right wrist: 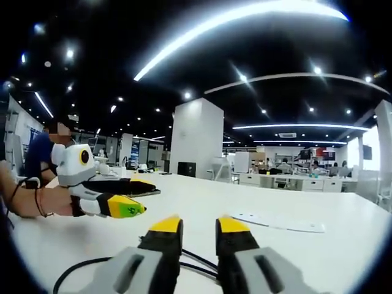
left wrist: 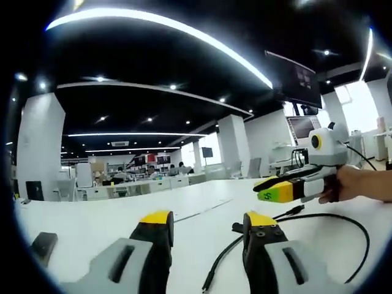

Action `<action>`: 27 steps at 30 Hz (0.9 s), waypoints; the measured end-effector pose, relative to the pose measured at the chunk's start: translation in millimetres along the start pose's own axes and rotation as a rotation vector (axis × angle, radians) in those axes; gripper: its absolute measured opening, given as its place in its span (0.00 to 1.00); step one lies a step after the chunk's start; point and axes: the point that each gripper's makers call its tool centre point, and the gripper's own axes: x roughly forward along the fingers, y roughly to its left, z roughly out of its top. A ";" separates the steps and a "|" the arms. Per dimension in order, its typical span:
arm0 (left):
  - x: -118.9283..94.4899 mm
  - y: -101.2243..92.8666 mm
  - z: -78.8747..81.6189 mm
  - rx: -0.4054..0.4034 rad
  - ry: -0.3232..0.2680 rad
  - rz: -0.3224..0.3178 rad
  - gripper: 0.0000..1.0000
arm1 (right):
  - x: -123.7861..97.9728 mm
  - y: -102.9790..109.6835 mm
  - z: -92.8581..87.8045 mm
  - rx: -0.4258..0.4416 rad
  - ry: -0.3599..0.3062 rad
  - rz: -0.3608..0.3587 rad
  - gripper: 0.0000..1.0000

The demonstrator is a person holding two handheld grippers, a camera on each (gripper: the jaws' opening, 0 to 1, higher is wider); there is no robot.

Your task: Find the charging cable on the desk, coil it up and secure with Velcro.

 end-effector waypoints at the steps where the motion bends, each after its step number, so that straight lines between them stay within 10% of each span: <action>1: 0.1 0.1 0.1 0.000 0.000 0.000 0.46 | 0.1 -0.2 0.4 0.001 -0.001 -0.001 0.23; 27: -8.2 16.5 12.0 -0.025 -0.048 0.035 0.50 | -7.0 -1.6 9.7 0.011 -0.034 0.027 0.33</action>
